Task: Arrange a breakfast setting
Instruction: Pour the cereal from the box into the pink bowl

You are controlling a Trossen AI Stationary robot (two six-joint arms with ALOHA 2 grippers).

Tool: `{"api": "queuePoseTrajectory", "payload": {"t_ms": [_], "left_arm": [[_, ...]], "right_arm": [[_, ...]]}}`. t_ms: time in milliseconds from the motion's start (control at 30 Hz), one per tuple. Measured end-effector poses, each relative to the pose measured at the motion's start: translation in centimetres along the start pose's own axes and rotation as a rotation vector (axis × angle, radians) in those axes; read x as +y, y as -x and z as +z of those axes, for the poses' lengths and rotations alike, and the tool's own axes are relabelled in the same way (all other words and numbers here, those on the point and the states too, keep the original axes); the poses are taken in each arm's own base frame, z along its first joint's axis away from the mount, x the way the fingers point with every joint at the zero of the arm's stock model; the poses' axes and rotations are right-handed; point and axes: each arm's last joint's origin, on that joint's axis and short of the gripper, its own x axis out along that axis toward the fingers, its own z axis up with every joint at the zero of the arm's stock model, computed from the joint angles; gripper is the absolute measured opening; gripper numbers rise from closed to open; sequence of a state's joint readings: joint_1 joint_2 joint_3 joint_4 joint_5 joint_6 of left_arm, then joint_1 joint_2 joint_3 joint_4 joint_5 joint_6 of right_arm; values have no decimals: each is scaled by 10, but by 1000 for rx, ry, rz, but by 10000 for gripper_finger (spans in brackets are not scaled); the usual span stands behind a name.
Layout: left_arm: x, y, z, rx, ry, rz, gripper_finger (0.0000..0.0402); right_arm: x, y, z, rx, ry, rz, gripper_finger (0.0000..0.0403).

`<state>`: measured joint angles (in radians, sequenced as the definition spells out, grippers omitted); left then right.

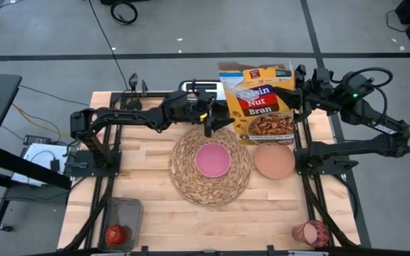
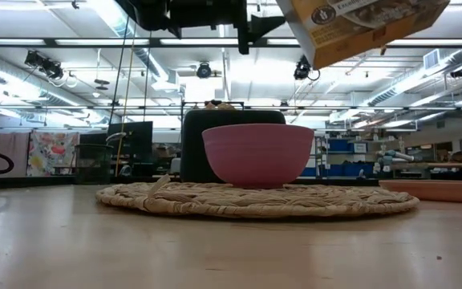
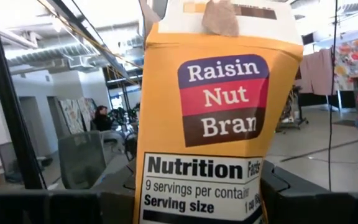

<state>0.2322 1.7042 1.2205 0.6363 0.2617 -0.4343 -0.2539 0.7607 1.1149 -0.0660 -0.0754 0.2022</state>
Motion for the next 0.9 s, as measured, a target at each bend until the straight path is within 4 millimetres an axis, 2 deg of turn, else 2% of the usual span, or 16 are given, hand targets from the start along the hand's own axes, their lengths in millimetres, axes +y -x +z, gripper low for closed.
{"api": "queuePoseTrajectory", "payload": {"t_ms": [100, 500, 900], "left_arm": [[-6, 0, 5, -41, -15, -72, 314], [-20, -1, 8, -119, -35, -144, 306], [-22, 0, 11, -133, -19, -139, 228]], "right_arm": [[0, -4, -2, 3, -5, 9, 166], [-3, -38, -6, -84, -11, 58, 166], [-4, -38, -7, -82, 12, 36, 168]]}}
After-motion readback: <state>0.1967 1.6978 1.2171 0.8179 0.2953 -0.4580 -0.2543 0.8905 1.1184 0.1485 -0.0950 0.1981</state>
